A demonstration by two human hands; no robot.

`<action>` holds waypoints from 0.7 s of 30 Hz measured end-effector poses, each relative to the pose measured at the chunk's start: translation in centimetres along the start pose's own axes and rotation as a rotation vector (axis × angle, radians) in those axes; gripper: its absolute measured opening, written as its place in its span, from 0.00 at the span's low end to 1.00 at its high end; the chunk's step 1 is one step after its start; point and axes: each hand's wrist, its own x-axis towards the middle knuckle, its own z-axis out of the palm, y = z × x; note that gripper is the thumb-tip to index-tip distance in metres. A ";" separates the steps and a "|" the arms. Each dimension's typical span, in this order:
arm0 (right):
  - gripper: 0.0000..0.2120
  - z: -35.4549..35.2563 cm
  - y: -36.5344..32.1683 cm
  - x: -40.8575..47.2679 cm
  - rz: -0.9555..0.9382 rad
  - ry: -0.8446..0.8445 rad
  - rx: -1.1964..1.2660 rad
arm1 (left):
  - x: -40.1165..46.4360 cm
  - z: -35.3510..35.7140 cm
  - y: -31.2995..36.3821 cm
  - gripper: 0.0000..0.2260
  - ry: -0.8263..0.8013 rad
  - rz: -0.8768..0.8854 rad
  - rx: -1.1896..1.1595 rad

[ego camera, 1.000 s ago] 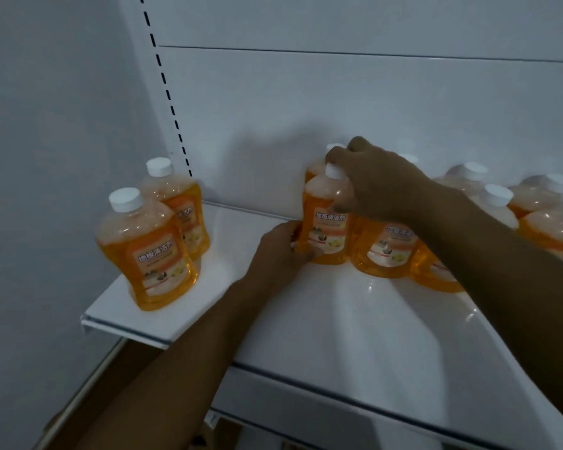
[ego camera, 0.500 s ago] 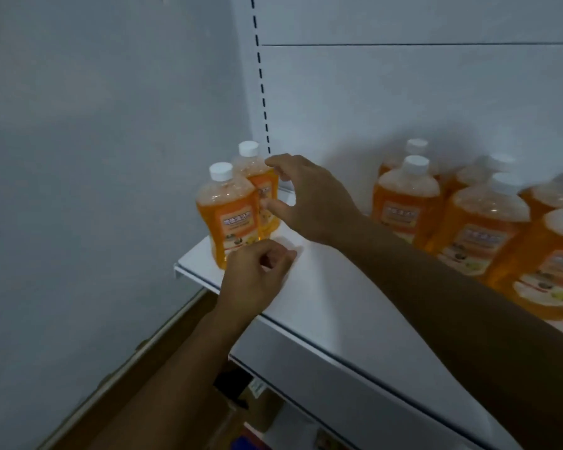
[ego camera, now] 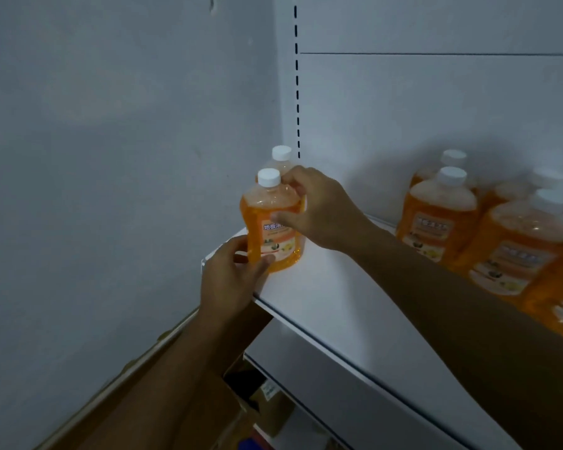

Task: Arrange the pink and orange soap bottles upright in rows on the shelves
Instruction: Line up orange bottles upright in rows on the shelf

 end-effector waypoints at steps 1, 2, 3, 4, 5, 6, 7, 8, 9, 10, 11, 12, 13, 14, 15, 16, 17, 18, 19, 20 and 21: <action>0.28 -0.5 0.0 -0.2 0.017 -0.006 -0.009 | 0.1 0.3 0.0 0.20 -0.024 -0.003 0.006; 0.29 -1.2 0.0 -0.3 0.038 -0.022 -0.026 | 0.2 0.6 0.1 0.20 -0.054 0.004 0.016; 0.31 -2.0 0.1 -0.5 0.055 -0.041 -0.054 | 0.5 1.0 0.3 0.20 -0.084 0.018 0.022; 0.33 -2.8 0.3 -0.7 0.060 -0.059 -0.098 | 0.8 1.5 0.6 0.20 -0.114 0.034 0.026; 0.35 -3.7 0.4 -1.0 0.058 -0.074 -0.157 | 1.1 2.1 0.9 0.20 -0.143 0.052 0.028; 0.35 -4.7 0.5 -1.2 0.057 -0.083 -0.217 | 1.4 2.7 1.3 0.19 -0.166 0.080 0.032; 0.34 -5.6 0.5 -1.4 0.063 -0.085 -0.264 | 1.7 3.4 1.7 0.19 -0.184 0.118 0.031; 0.33 -6.5 0.4 -1.6 0.072 -0.082 -0.300 | 2.0 4.0 2.0 0.18 -0.198 0.157 0.022; 0.32 -7.4 0.5 -1.7 0.091 -0.072 -0.345 | 2.4 4.9 2.5 0.17 -0.220 0.188 -0.006; 0.32 -8.2 0.5 -1.8 0.106 -0.065 -0.400 | 2.8 5.6 3.0 0.15 -0.244 0.207 -0.041; 0.32 -8.8 0.6 -1.8 0.125 -0.055 -0.467 | 3.2 6.4 3.4 0.14 -0.276 0.225 -0.069; 0.32 -9.5 0.9 -1.7 0.143 -0.043 -0.538 | 3.8 7.3 3.9 0.14 -0.313 0.244 -0.080; 0.31 -10.0 1.1 -1.6 0.160 -0.034 -0.601 | 4.4 8.2 4.3 0.14 -0.345 0.262 -0.080; 0.31 -10.4 1.4 -1.5 0.180 -0.033 -0.648 | 4.9 9.1 4.6 0.14 -0.368 0.272 -0.073; 0.31 -10.7 1.7 -1.3 0.201 -0.035 -0.678 | 5.5 9.9 4.8 0.15 -0.384 0.279 -0.069; 0.30 -11.0 2.0 -1.1 0.219 -0.036 -0.698 | 6.0 10.5 5.0 0.15 -0.394 0.293 -0.068; 0.30 -11.3 2.3 -0.8 0.232 -0.033 -0.718 | 6.5 11.1 5.2 0.16 -0.396 0.321 -0.068; 0.29 -11.6 2.6 -0.5 0.242 -0.028 -0.739 | 7.0 11.7 5.3 0.16 -0.393 0.360 -0.066; 0.29 -11.9 2.9 -0.2 0.252 -0.022 -0.758 | 7.5 12.3 5.4 0.17 -0.388 0.402 -0.064; 0.28 -12.1 3.2 0.1 0.264 -0.015 -0.775 | 8.0 12.8 5.5 0.17 -0.381 0.434 -0.060; 0.27 -12.2 3.4 0.4 0.276 -0.008 -0.791 | 8.5 13.4 5.7 0.17 -0.369 0.454 -0.058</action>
